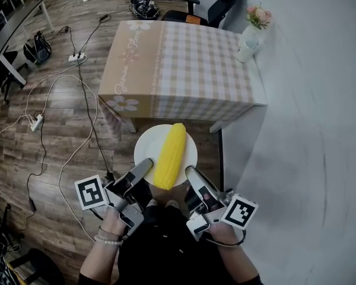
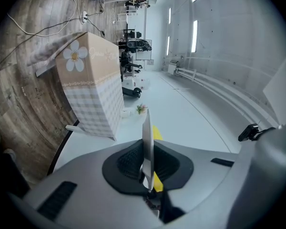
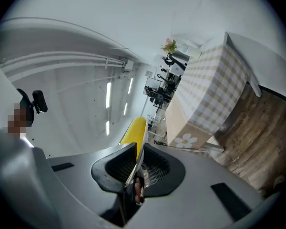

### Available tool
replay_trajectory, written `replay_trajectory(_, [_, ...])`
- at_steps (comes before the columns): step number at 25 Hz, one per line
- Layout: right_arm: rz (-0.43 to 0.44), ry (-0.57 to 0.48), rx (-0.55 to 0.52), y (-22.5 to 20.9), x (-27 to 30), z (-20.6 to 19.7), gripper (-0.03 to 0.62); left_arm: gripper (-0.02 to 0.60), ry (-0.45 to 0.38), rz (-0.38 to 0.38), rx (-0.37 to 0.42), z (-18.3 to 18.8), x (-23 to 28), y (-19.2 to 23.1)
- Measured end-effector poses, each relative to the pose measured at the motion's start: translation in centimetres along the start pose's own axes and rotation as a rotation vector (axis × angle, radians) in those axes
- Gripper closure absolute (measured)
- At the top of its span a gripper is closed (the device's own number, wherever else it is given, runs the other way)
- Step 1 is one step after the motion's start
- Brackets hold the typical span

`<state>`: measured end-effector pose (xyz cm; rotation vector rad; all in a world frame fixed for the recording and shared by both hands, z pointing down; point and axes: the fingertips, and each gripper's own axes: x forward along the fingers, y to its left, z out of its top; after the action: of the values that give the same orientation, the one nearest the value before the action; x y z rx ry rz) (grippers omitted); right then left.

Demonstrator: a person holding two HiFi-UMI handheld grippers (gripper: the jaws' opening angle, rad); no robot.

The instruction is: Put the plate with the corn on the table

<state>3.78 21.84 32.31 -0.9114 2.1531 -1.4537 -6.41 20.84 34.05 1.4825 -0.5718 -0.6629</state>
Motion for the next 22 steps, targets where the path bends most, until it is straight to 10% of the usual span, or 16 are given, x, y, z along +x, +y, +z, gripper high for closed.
replay_trajectory(22, [0.004,-0.046,-0.066,1.4,1.4,-1.5,0.519,0.550,0.044,-0.011,0.022,1.8,-1.5,-0.3])
